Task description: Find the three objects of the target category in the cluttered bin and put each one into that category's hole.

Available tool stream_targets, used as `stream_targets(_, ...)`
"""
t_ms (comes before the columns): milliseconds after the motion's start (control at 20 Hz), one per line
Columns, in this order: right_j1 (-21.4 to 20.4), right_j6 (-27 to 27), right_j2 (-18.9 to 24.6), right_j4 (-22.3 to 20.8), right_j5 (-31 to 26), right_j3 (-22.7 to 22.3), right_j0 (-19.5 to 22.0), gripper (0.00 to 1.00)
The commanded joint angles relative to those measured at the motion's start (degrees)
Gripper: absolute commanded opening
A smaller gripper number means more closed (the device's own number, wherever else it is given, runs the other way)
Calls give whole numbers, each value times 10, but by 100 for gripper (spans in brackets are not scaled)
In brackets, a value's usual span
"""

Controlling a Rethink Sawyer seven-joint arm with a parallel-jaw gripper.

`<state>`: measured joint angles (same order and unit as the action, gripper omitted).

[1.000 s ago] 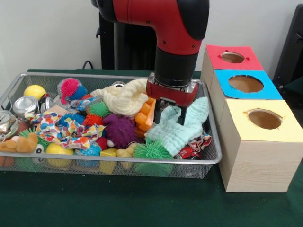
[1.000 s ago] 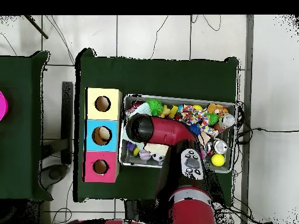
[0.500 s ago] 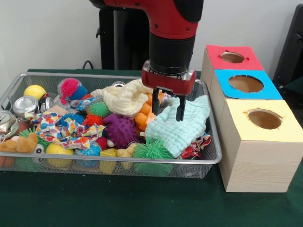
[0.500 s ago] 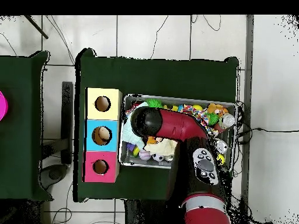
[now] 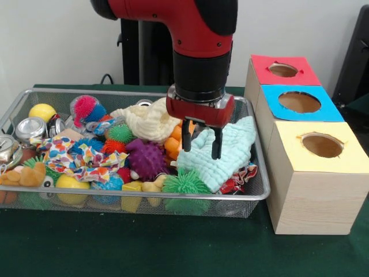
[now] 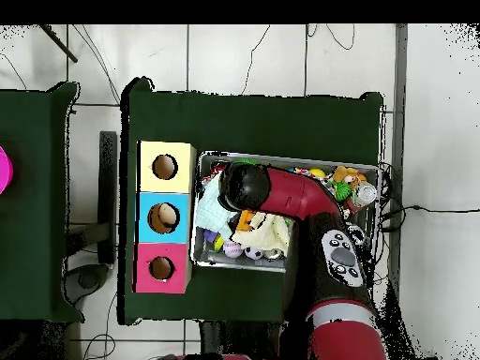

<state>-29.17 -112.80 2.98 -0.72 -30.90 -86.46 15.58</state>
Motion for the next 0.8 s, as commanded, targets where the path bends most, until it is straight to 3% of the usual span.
stream_targets(50, 57, 46, 65, -49, 50, 32, 24, 100)
stream_targets(500, 54, 28, 46, -73, 39, 45, 15, 100)
stream_targets(800, 49, 26, 13, -103, -2, 65, 2, 100)
